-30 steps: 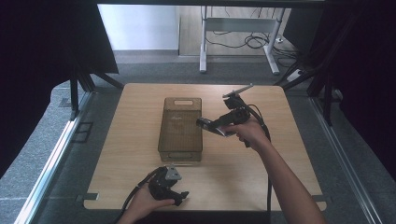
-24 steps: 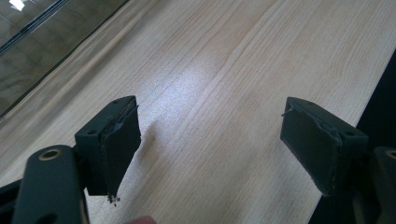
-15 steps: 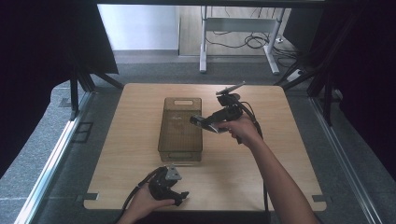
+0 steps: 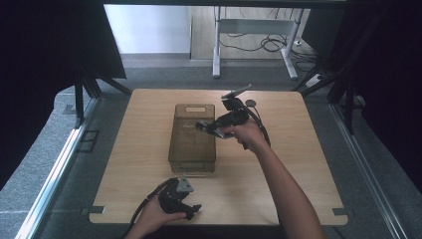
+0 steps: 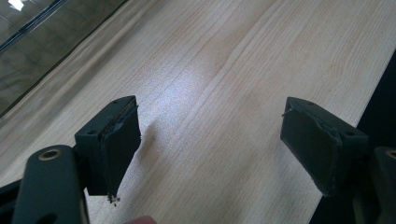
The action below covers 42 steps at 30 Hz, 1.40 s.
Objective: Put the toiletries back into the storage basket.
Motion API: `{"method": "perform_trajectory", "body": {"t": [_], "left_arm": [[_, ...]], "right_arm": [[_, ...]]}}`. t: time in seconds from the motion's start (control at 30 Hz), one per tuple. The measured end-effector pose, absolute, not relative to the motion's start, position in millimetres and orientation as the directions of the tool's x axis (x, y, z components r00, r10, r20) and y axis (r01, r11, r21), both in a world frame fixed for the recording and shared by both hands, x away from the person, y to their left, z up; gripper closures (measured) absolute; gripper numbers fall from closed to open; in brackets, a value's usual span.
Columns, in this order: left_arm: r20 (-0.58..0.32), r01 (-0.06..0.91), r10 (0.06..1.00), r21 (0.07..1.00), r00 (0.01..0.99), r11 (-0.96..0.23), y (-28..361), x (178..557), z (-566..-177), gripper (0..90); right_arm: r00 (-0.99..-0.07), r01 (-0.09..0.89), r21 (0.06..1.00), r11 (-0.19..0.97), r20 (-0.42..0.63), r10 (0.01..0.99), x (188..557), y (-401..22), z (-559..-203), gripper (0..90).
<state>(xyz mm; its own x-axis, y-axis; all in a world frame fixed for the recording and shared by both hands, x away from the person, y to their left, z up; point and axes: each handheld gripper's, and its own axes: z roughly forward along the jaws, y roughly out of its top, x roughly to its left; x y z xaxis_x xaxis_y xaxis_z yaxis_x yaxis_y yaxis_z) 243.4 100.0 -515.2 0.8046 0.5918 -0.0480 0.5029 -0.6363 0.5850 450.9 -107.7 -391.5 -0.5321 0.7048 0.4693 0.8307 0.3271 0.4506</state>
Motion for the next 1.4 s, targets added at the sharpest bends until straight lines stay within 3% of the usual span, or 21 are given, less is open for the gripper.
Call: {"method": "perform_trajectory", "body": {"t": [1.4], "left_arm": [[-0.050, 0.502, 0.585, 0.576, 0.810, -0.645, 98.5, 243.4, -516.9, 20.2]], "right_arm": [[-0.454, 0.869, 0.420, 0.260, 0.469, 0.758, 473.3, -50.4, -430.8, 45.7]]}}
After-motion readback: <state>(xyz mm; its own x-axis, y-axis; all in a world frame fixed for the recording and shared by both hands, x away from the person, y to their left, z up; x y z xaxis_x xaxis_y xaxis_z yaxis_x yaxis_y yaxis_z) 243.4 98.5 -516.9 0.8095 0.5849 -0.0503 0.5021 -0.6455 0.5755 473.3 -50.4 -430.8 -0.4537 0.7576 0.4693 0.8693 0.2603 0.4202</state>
